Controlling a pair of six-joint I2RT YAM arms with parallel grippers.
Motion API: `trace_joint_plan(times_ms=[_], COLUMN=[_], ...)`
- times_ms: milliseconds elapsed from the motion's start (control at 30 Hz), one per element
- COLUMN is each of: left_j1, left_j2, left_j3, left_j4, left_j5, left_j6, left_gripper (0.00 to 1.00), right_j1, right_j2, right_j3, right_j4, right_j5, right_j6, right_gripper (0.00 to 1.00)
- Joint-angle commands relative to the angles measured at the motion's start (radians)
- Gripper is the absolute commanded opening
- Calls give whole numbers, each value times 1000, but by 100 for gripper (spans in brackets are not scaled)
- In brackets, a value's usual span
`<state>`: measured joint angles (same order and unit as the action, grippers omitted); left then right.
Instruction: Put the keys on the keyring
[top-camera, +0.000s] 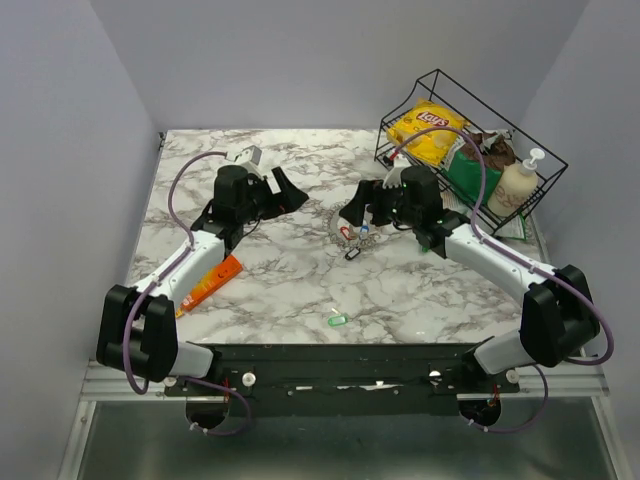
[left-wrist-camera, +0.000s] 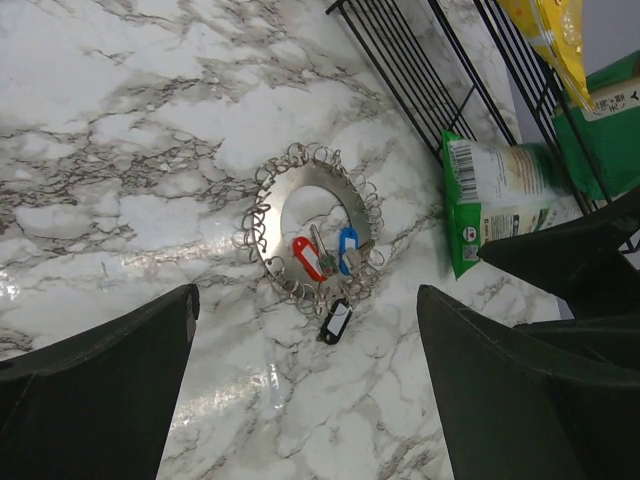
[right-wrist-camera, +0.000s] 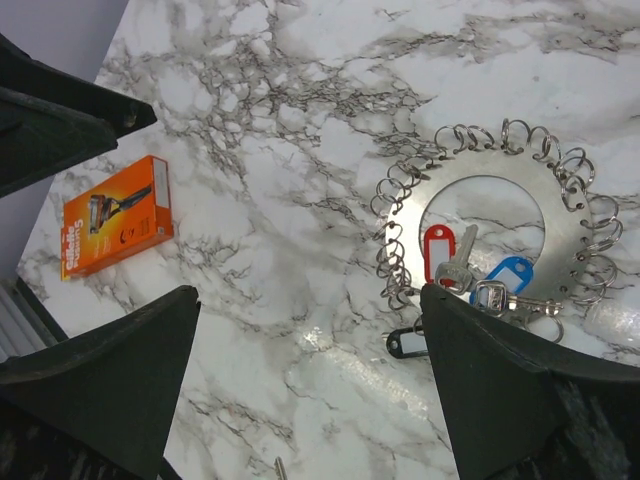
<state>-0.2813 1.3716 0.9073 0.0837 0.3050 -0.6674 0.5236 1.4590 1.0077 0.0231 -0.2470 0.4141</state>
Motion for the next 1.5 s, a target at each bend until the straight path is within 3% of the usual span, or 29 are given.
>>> trace_joint_plan(times_ms=[0, 233, 600, 733, 967, 1467], left_j1=[-13, -44, -104, -110, -145, -268], left_j2=[27, 113, 282, 313, 362, 461], left_j3=[39, 93, 96, 94, 113, 237], left_j4=[-39, -143, -62, -44, -36, -148], left_j5=[-24, -53, -17, -7, 6, -244], left_j6=[14, 22, 8, 12, 32, 134], left_gripper=[99, 99, 97, 93, 77, 54], right_j1=[1, 1, 1, 1, 1, 1], right_j2=[-14, -17, -25, -31, -28, -20], right_j3=[-24, -60, -159, -179, -185, -192], right_j4=[-20, -20, 17, 37, 37, 43], right_j5=[49, 98, 49, 32, 43, 60], right_j6=[-32, -18, -17, -20, -20, -26], right_gripper=[100, 100, 100, 100, 100, 100])
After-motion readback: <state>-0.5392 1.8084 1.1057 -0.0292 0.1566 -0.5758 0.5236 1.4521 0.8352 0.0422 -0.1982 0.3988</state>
